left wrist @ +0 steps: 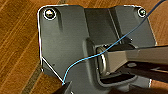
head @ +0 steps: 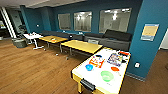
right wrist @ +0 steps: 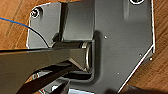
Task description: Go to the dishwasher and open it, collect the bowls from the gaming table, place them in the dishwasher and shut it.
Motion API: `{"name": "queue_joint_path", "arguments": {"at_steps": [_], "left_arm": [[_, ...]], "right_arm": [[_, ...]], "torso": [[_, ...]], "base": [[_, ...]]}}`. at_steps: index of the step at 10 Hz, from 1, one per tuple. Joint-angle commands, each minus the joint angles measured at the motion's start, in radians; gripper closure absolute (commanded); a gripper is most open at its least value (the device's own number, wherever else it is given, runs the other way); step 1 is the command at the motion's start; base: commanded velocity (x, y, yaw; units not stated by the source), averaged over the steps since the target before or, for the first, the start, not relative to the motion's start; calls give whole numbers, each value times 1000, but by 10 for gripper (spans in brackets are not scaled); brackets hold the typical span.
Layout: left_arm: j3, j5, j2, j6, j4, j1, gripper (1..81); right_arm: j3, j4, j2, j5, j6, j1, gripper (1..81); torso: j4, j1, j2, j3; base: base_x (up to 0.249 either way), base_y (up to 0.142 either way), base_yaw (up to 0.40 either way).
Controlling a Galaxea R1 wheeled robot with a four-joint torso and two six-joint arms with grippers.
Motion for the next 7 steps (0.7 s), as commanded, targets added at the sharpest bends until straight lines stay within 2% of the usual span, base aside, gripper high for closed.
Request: {"name": "queue_joint_path", "arguments": {"at_steps": [1, 7], "left_arm": [[3, 52, -4, 1, -2, -38, 10], [3, 51, -4, 1, -2, -38, 10]], "right_arm": [[3, 1, 1, -54, 1, 44, 10], [2, 3, -2, -54, 2, 41, 10]], "torso": [[0, 0, 0, 0], [0, 0, 0, 0]], "base": [[134, 123, 0], [126, 123, 0]]}}
